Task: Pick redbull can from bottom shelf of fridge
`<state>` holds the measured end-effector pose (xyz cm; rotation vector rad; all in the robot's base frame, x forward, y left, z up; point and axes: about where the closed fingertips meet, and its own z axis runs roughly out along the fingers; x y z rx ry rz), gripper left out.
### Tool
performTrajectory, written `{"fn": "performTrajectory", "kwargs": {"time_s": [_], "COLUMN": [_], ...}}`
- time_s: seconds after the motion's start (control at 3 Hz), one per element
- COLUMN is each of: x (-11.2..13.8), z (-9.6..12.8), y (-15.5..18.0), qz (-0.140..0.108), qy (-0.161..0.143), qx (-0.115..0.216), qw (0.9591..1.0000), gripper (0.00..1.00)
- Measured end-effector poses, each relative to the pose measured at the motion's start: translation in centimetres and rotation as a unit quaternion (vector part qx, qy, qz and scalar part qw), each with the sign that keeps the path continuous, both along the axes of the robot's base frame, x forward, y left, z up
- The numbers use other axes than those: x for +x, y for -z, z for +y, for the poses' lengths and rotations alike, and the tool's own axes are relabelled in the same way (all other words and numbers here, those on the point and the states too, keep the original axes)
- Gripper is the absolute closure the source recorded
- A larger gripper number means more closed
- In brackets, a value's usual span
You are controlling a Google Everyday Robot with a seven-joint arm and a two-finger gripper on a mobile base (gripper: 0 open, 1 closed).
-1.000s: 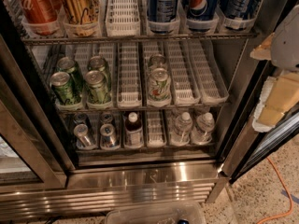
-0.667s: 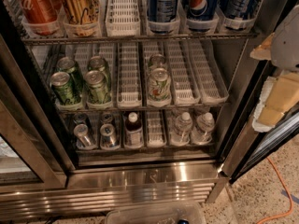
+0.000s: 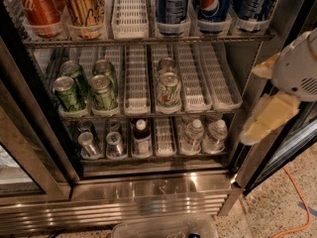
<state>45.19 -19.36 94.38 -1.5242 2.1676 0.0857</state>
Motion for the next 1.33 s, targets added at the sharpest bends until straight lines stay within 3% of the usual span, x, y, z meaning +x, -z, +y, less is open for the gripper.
{"fn": "performTrajectory", "kwargs": {"time_s": [0.33, 0.67, 1.0, 1.33], "x": [0.2, 0.5, 0.8, 0.8], "z": [5.2, 10.8, 11.9, 11.9], "y": [3.4, 5.6, 4.9, 4.9], "qz": [-0.004, -0.015, -0.024, -0.024], "qy": [-0.008, -0.025, -0.024, -0.025], "qx": [0.097, 0.179, 0.195, 0.195], "qw": [0.9952, 0.9834, 0.9801, 0.9803], "gripper": [0.00, 0.00, 0.00, 0.00]}}
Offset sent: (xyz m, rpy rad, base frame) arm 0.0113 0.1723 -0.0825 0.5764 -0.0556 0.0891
